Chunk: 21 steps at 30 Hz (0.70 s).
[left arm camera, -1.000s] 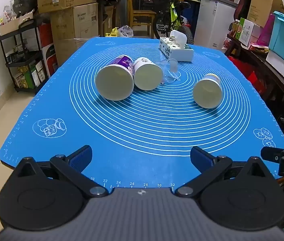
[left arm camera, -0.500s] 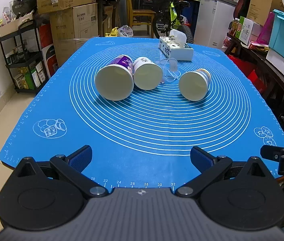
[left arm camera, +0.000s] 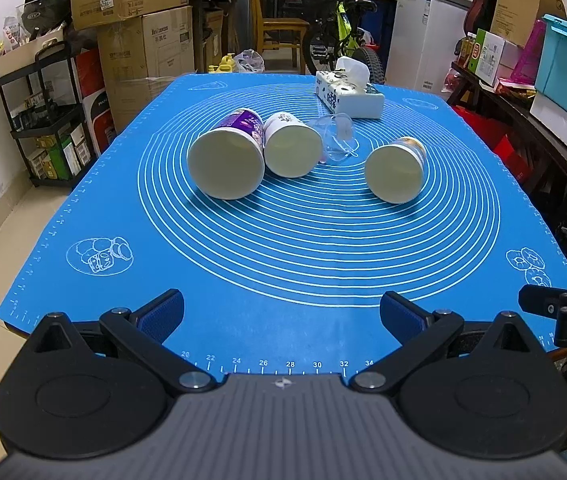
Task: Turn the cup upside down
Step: 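Move the right tool toward the blue-printed paper cup lying on its side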
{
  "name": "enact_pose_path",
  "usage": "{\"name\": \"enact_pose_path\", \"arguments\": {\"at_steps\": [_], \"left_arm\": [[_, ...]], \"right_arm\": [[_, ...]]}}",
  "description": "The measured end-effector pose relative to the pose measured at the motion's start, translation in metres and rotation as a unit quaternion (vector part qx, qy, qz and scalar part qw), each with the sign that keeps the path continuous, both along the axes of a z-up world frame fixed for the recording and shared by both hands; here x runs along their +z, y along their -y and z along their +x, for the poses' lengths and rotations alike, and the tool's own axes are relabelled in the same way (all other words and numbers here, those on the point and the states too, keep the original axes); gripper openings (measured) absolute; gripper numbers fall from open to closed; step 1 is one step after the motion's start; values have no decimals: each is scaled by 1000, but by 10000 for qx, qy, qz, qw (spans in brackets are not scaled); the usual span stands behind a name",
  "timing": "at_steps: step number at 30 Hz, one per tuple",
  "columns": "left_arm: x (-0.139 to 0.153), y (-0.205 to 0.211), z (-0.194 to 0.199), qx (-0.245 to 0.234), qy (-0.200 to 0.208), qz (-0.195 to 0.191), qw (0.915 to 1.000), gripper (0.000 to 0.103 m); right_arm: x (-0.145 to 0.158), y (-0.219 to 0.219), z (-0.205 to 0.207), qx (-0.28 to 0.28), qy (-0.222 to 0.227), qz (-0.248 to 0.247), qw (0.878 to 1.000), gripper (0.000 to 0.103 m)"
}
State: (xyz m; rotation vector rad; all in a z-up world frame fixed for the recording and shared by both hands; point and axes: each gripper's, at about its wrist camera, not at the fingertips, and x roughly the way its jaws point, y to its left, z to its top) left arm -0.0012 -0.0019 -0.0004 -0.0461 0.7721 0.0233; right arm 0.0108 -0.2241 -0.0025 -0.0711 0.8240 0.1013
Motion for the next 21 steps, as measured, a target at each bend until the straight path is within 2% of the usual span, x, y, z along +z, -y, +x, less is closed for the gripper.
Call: {"name": "enact_pose_path", "arguments": {"at_steps": [21], "left_arm": [[0, 5, -4, -73, -23, 53, 10000, 103]], "right_arm": [[1, -2, -2, 29, 3, -11, 10000, 101]]}}
